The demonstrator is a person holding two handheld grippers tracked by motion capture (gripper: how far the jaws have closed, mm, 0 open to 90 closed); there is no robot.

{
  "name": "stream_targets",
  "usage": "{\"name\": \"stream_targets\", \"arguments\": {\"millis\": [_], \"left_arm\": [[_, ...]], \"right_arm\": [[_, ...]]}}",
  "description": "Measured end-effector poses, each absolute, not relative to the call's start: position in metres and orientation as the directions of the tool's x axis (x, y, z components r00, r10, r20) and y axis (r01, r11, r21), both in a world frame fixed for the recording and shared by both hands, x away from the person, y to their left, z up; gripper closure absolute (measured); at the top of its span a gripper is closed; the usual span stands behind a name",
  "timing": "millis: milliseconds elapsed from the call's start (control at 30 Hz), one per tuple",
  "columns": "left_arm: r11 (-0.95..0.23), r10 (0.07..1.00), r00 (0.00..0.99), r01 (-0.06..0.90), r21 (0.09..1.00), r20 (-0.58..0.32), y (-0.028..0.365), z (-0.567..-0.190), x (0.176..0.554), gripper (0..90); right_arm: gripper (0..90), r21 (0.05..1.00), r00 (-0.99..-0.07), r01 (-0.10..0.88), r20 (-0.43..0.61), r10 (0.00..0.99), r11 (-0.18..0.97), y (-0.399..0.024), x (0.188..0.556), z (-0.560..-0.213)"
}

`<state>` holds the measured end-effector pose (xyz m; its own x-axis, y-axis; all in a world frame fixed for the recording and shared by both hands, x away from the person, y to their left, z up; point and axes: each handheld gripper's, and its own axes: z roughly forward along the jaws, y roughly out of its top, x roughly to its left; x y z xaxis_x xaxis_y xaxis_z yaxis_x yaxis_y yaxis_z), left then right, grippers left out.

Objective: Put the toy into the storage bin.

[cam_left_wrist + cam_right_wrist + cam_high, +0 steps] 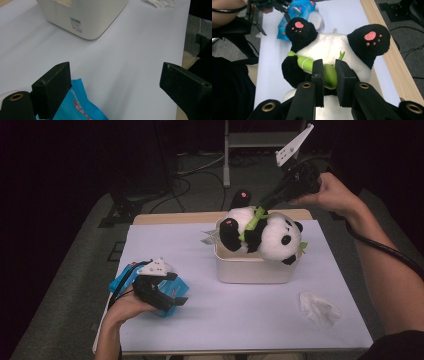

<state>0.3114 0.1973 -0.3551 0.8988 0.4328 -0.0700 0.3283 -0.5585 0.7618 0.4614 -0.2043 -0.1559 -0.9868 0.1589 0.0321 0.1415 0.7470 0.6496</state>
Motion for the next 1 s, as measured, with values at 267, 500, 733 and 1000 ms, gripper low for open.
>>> {"name": "stream_targets", "arguments": {"millis": [267, 500, 733, 1000], "left_arm": [[-0.564, 0.438, 0.896, 0.335, 0.754, -0.071, 0.199, -0.357, 0.313, 9.5], [-0.565, 0.439, 0.895, 0.34, 0.752, -0.075, 0.2, -0.359, 0.314, 9.5], [-0.568, 0.436, 0.897, 0.34, 0.75, -0.077, 0.198, -0.36, 0.313, 9.5], [-0.57, 0.435, 0.897, 0.34, 0.748, -0.076, 0.198, -0.36, 0.313, 9.5]], "right_arm": [[77.6, 0.635, -0.984, 0.161, 0.042, 0.175, 0.755, -0.201, 0.482, -0.158], [77.5, 0.617, -0.982, 0.18, 0.064, 0.18, 0.766, -0.196, 0.494, -0.174], [77.4, 0.604, -0.98, 0.196, 0.089, 0.18, 0.773, -0.192, 0.498, -0.195], [77.1, 0.578, -0.977, 0.214, 0.125, 0.174, 0.787, -0.187, 0.501, -0.219]]}}
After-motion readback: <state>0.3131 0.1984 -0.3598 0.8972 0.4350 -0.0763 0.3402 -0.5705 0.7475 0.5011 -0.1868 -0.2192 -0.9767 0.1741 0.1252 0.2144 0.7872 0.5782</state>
